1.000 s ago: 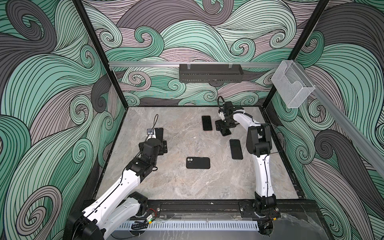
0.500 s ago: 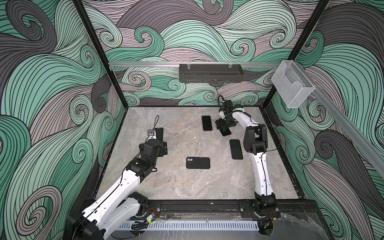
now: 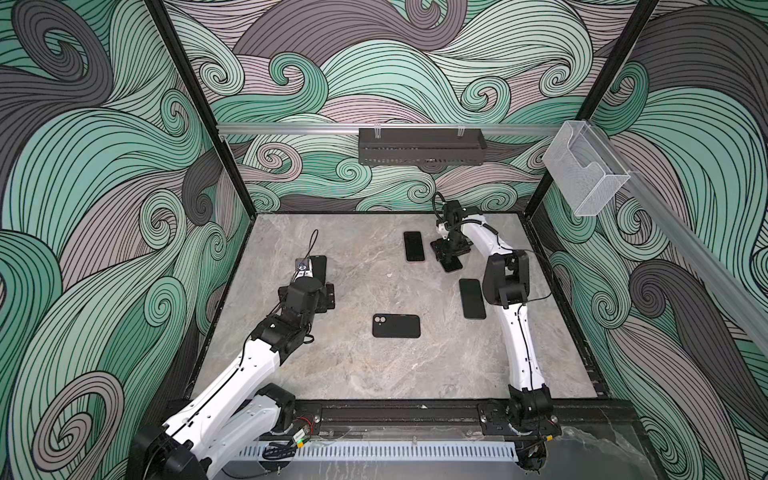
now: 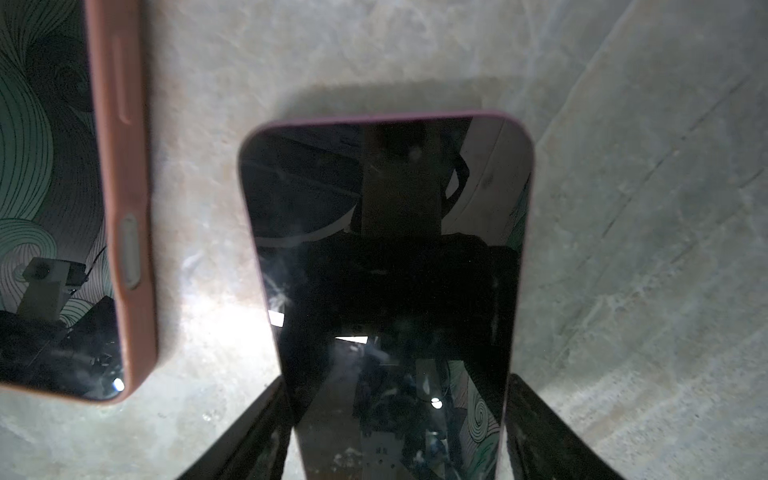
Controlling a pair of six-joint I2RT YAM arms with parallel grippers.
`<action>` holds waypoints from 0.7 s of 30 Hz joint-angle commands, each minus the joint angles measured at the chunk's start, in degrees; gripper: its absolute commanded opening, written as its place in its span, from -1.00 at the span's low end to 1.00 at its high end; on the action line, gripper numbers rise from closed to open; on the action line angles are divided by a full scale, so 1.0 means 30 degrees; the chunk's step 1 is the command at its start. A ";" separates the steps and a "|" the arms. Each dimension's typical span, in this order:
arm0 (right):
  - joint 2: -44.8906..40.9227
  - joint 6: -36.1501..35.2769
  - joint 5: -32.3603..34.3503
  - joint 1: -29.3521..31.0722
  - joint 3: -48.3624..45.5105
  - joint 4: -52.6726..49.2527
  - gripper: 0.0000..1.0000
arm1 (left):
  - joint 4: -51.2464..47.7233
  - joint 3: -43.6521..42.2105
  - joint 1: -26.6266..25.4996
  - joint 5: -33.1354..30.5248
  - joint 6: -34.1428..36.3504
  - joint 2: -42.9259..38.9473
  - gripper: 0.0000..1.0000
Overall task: Put the phone into the phone case
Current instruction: 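Grasp the purple-edged phone with the right gripper and lift it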
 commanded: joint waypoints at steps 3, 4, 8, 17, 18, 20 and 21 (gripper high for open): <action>0.0340 -0.0237 0.0709 0.0455 0.0334 -0.1335 0.50 | -0.0562 0.0763 0.0179 -0.0077 0.0206 -0.0094 0.97; 0.0338 -0.0168 0.0683 0.0505 0.0270 -0.1378 0.47 | -0.0553 0.0768 0.0157 -0.0099 0.0229 -0.0077 0.97; 0.0218 0.0066 0.0134 0.0689 -0.0032 -0.1365 0.37 | -0.0625 0.0798 0.0177 -0.0139 0.0247 -0.0069 0.97; -0.0656 0.0993 -0.1777 0.0721 -0.1255 -0.1167 0.01 | -0.0774 0.0827 0.0161 0.0139 0.0225 -0.0116 0.97; -0.0973 0.1089 -0.1855 0.0714 -0.1690 -0.0953 -0.02 | -0.0797 0.0792 0.0179 0.0207 0.0208 -0.0148 0.97; -0.1804 0.1256 -0.2040 0.0729 -0.2759 -0.0261 -0.08 | -0.0796 0.0837 0.0176 0.0271 0.0202 -0.0139 0.97; -0.2318 0.1359 -0.2175 0.0736 -0.3421 0.0166 -0.11 | -0.0818 0.0843 0.0178 0.0350 0.0187 -0.0116 0.97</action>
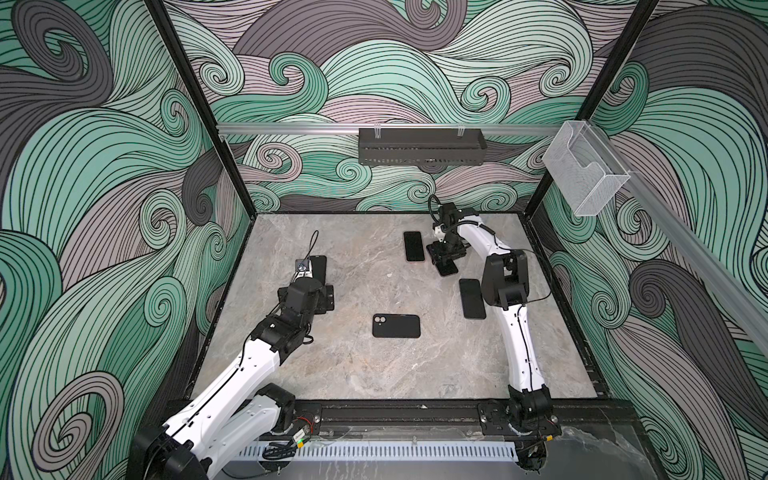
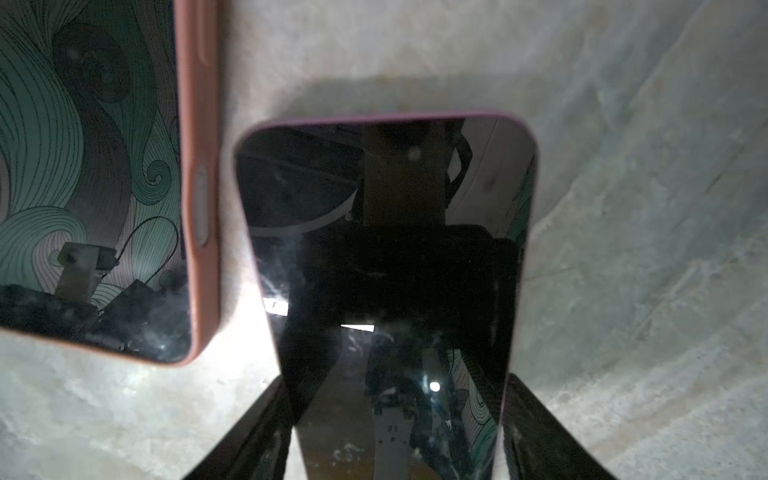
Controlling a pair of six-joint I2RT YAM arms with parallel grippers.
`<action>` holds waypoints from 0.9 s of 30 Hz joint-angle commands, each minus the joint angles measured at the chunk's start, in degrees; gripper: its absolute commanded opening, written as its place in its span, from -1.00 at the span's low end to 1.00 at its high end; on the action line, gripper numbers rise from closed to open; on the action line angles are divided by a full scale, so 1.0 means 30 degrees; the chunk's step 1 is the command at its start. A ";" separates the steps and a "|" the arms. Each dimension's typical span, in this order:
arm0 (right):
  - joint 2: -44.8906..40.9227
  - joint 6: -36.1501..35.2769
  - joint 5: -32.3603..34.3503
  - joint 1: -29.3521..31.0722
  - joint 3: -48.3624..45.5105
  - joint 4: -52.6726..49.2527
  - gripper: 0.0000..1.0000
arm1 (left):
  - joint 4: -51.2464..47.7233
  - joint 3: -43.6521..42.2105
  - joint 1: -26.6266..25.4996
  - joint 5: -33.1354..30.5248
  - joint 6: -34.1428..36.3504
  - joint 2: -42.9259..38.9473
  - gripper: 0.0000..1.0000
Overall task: Put the phone into the phone case
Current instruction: 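Grasp the purple-edged phone with the right gripper and lift it, then carry the phone toward the left gripper while the left arm reaches toward it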
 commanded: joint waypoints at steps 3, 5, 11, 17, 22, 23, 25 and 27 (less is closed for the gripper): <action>-0.2754 0.0673 -0.1750 0.0228 -0.3214 0.1201 -0.21 | -0.0459 0.0907 0.0106 0.0572 0.0084 -0.0001 0.97; -0.3716 0.0863 -0.1919 0.0299 -0.4472 0.1946 -0.27 | -0.0475 0.1011 0.0088 0.1037 0.0060 0.0128 0.97; -0.6836 0.1379 -0.1993 0.0525 -0.7927 0.3734 -0.37 | -0.0690 0.1546 0.0164 0.2236 -0.0488 0.0670 0.97; -0.9809 0.1482 -0.2458 0.1135 -1.1005 0.5559 -0.41 | -0.0753 0.2389 0.0166 0.4156 -0.1191 0.1618 0.97; -1.2076 0.2103 -0.3182 0.1962 -1.3426 0.7144 -0.44 | -0.0699 0.3260 0.0165 0.6426 -0.1284 0.2393 0.97; -1.2646 0.2153 -0.3404 0.2189 -1.3957 0.7543 -0.44 | -0.0556 0.3366 0.0181 0.7000 -0.1286 0.2458 0.97; -1.3574 0.2218 -0.3544 0.2628 -1.4975 0.8275 -0.46 | -0.0292 0.3614 0.0170 0.8130 -0.1310 0.2518 0.97; -1.4512 0.2385 -0.3621 0.3126 -1.5972 0.8938 -0.53 | -0.0038 0.3875 0.0173 0.9481 -0.1297 0.2620 0.97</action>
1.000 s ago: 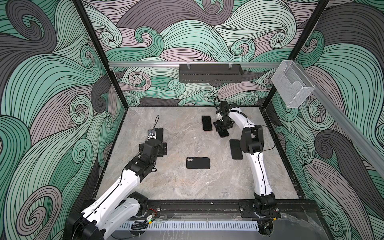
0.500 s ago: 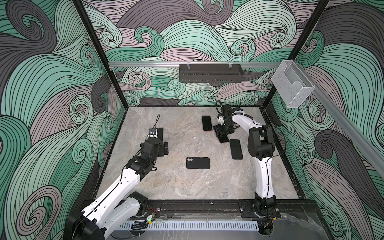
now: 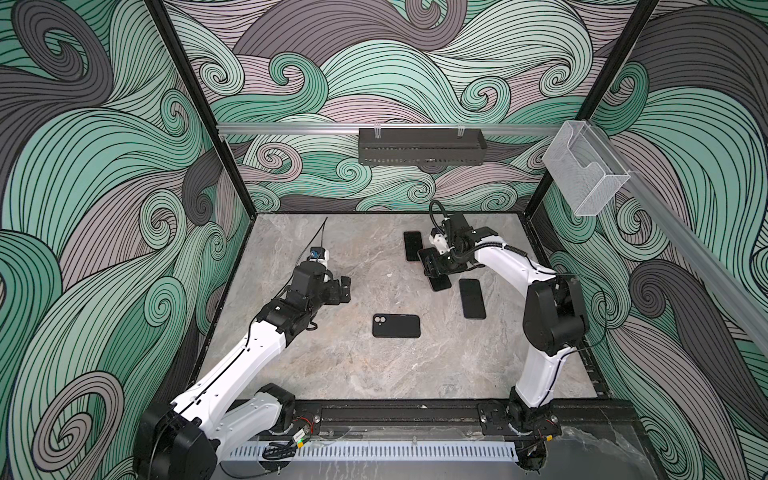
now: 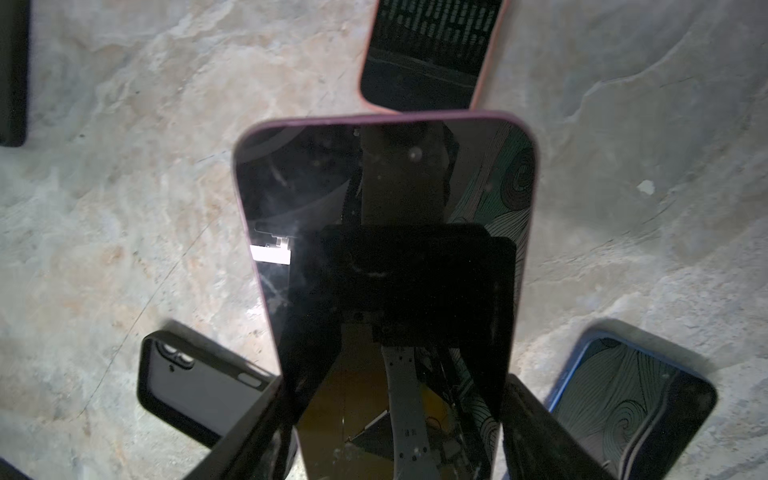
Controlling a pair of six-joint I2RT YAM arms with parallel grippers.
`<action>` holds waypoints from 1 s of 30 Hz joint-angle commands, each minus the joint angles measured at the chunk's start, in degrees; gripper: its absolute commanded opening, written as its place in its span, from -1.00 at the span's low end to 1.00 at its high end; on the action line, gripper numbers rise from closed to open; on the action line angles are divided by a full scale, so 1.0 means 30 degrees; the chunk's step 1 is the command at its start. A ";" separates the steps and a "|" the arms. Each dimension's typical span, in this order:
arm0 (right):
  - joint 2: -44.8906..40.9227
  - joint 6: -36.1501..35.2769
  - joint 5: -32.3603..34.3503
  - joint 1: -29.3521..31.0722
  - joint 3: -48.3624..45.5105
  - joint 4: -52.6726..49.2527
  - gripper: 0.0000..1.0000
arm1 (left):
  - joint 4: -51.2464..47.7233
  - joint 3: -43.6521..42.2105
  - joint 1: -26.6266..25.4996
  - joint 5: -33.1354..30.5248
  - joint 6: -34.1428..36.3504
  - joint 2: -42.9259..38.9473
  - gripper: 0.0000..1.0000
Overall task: Put the phone into the phone case
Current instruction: 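Carry the phone toward the left gripper while the left arm reaches toward it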
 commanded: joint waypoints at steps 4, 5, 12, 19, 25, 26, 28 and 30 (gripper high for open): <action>-0.2663 0.0563 -0.1005 0.1589 -0.1928 0.2348 -0.55 | 0.0367 0.1633 0.0191 0.4553 -0.0395 0.0621 0.97; -0.2993 0.0648 -0.0982 0.1901 -0.2259 0.2559 -0.55 | 0.0316 0.1826 0.0195 0.4639 -0.0600 0.0725 0.97; -0.5093 0.0953 -0.1108 0.3897 -0.4335 0.4762 -0.58 | 0.0941 0.2376 0.0220 0.7972 -0.1258 0.1237 0.95; -0.6439 0.0621 -0.0829 0.5612 -0.4966 0.5670 -0.58 | 0.0164 0.3729 0.0209 1.0745 -0.1773 0.2583 0.59; -0.7075 0.0366 -0.0555 0.6738 -0.4840 0.5923 -0.57 | 0.0364 0.4295 0.0209 1.2532 -0.2264 0.3317 0.37; -0.7124 0.0316 -0.0565 0.6863 -0.4771 0.5855 -0.57 | 0.0370 0.4387 0.0216 1.2806 -0.2336 0.3385 0.34; -0.7192 0.0217 -0.0552 0.7133 -0.4688 0.5815 -0.57 | 0.0397 0.4525 0.0252 1.3307 -0.2427 0.3482 0.30; -0.7266 0.0054 -0.0494 0.7383 -0.4599 0.5733 -0.58 | 0.0483 0.4618 0.0253 1.3728 -0.2564 0.3519 0.27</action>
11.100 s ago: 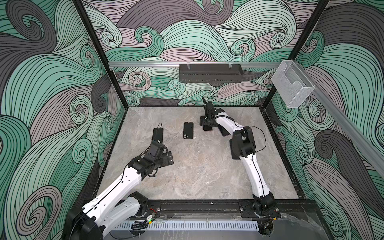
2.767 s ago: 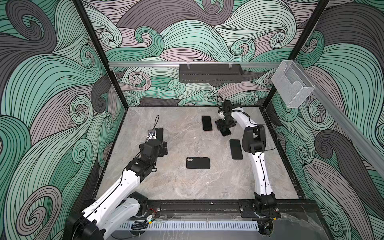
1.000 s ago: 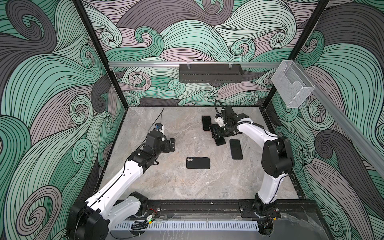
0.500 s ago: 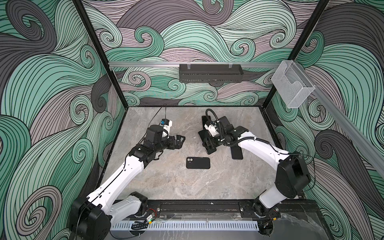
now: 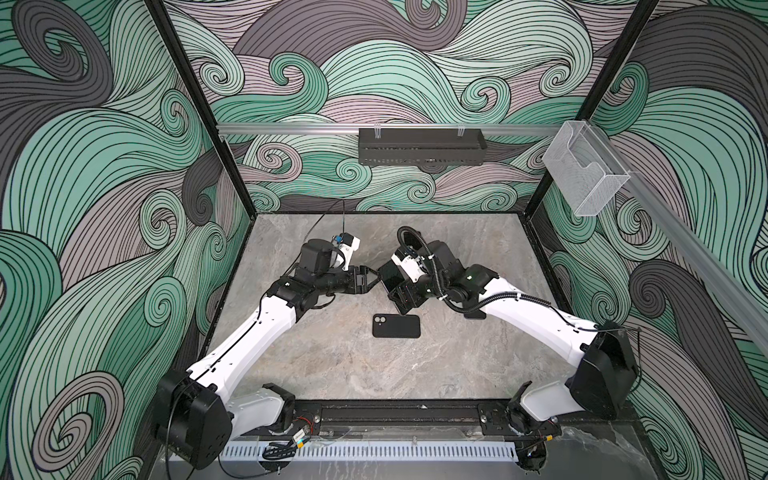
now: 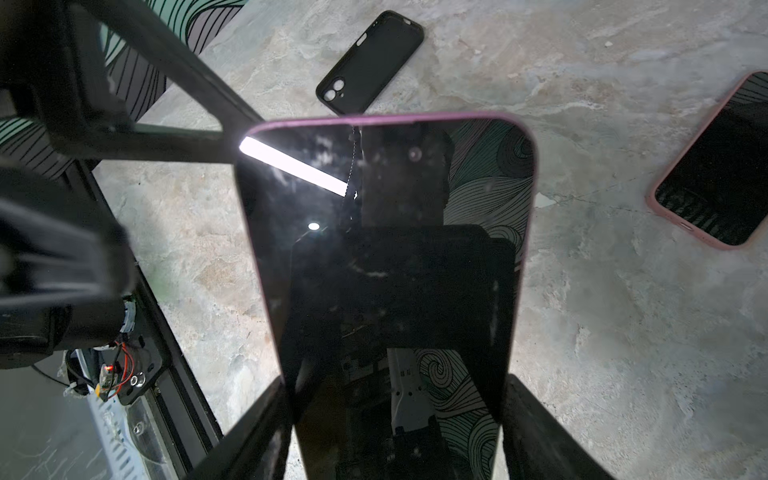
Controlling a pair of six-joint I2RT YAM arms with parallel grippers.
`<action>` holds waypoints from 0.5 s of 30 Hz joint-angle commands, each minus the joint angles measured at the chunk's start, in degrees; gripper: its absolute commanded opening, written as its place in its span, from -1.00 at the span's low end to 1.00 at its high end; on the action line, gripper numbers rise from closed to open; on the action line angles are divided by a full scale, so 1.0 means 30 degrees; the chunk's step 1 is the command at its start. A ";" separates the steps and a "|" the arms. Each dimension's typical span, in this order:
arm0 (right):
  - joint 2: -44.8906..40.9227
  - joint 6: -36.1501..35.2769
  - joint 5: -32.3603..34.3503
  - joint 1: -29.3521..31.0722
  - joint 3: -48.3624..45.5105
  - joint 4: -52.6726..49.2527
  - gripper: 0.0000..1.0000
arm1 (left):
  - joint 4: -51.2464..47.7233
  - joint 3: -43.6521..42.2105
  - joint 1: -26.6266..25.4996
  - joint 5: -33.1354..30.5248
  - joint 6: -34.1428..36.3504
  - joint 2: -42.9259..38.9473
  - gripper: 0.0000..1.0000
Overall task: Put the phone into the phone case
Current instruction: 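Carry the phone toward the left gripper while the left arm reaches toward it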
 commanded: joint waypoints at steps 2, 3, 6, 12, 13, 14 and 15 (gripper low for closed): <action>-0.0597 -0.0562 0.0273 0.0471 0.0426 0.0622 -0.58 | 0.0177 0.0988 0.0159 0.1814 -0.0340 0.0125 0.23; -0.0619 -0.0632 0.0308 0.0562 0.0440 0.0609 -0.58 | 0.0286 0.0983 0.0159 0.2083 -0.0367 0.0135 0.20; -0.0743 -0.0792 0.0425 0.0773 0.0470 0.0650 -0.57 | 0.0209 0.1122 0.0158 0.2572 -0.0482 0.0284 0.05; -0.1062 -0.0954 0.0599 0.0980 0.0352 0.0827 -0.57 | -0.0121 0.1375 0.0159 0.3018 -0.0554 0.0705 -0.15; -0.1091 -0.1013 0.0575 0.1009 0.0352 0.0840 -0.57 | -0.0140 0.1411 0.0159 0.3035 -0.0578 0.0760 -0.16; -0.1147 -0.1072 0.0609 0.1039 0.0327 0.0825 -0.58 | -0.0150 0.1441 0.0170 0.3130 -0.0622 0.0880 -0.18; -0.1193 -0.1131 0.0631 0.1069 0.0294 0.0850 -0.58 | -0.0157 0.1497 0.0159 0.3239 -0.0650 0.0979 -0.21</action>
